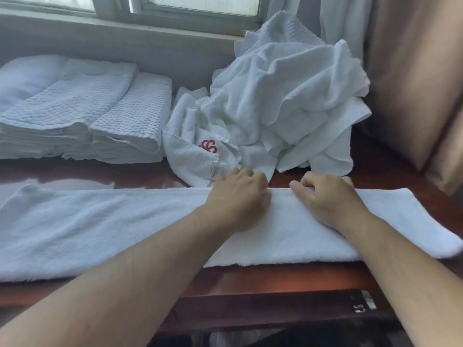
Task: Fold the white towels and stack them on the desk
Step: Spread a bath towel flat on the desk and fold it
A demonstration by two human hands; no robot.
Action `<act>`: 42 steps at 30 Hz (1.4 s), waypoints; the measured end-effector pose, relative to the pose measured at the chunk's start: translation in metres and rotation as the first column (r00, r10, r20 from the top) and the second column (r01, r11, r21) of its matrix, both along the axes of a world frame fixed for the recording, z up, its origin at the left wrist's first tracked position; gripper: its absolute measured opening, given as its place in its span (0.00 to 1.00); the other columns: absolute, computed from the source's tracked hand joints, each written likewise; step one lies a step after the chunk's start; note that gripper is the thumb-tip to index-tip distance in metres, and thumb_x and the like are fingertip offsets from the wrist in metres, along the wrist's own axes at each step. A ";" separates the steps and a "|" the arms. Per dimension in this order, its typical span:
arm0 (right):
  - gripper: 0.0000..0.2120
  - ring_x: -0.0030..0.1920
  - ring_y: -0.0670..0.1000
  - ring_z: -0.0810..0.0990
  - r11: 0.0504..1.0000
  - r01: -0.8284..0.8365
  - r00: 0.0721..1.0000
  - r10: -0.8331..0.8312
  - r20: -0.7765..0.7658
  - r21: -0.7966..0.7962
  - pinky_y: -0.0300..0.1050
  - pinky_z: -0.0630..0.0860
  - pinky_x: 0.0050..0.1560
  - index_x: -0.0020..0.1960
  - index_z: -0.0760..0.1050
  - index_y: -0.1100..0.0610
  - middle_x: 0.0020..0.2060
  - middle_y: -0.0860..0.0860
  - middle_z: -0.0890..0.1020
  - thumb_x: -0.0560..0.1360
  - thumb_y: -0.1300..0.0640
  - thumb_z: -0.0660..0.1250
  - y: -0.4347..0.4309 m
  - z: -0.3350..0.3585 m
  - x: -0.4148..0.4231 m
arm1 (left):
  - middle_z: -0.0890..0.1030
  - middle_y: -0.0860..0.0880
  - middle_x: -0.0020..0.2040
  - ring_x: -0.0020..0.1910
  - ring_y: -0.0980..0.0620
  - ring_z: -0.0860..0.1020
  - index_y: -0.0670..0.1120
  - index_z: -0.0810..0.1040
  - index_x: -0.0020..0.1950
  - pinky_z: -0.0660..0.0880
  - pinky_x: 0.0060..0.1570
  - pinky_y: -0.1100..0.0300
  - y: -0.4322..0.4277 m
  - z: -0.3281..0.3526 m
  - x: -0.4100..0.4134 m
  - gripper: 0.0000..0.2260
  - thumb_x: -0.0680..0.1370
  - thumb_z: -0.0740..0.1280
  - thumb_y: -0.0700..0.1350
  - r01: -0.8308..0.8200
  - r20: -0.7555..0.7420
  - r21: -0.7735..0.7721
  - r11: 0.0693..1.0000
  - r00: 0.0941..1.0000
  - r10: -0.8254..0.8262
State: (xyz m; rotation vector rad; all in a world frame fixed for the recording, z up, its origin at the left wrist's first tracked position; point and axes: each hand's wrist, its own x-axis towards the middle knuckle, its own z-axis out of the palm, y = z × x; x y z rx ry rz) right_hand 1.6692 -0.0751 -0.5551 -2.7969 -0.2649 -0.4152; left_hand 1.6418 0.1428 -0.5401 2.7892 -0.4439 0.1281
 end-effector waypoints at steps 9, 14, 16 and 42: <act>0.29 0.33 0.49 0.74 0.955 0.237 0.965 -0.253 -0.071 -0.180 0.53 0.64 0.49 0.31 0.67 0.55 0.27 0.49 0.75 0.82 0.37 0.52 -0.112 0.007 0.001 | 0.72 0.54 0.70 0.68 0.50 0.67 0.57 0.69 0.73 0.63 0.67 0.52 -0.039 -0.022 0.004 0.20 0.82 0.54 0.59 0.109 0.046 -0.061 0.992 0.993 -0.106; 0.29 0.36 0.52 0.75 0.918 0.296 0.944 -0.324 -0.069 -0.263 0.54 0.64 0.51 0.31 0.69 0.54 0.29 0.50 0.76 0.81 0.37 0.49 -0.110 0.015 0.016 | 0.72 0.55 0.71 0.69 0.51 0.66 0.59 0.66 0.74 0.61 0.68 0.53 -0.039 -0.024 0.002 0.21 0.81 0.55 0.60 0.120 0.076 -0.057 0.991 0.990 -0.115; 0.24 0.41 0.53 0.74 0.900 0.370 0.923 -0.384 -0.020 -0.232 0.53 0.63 0.50 0.34 0.71 0.52 0.34 0.49 0.76 0.81 0.38 0.54 -0.107 0.015 0.014 | 0.71 0.56 0.70 0.69 0.52 0.65 0.60 0.66 0.74 0.61 0.68 0.53 -0.039 -0.025 0.003 0.21 0.81 0.56 0.61 0.121 0.081 -0.071 0.990 0.990 -0.116; 0.42 0.80 0.57 0.33 0.985 -0.114 0.916 0.054 -0.397 -0.129 0.61 0.36 0.78 0.83 0.41 0.56 0.82 0.54 0.39 0.79 0.30 0.43 0.166 0.002 -0.064 | 0.44 0.58 0.82 0.81 0.55 0.41 0.63 0.48 0.81 0.41 0.79 0.50 0.192 -0.020 -0.081 0.31 0.78 0.43 0.68 -0.273 -0.152 0.155 0.950 0.943 0.296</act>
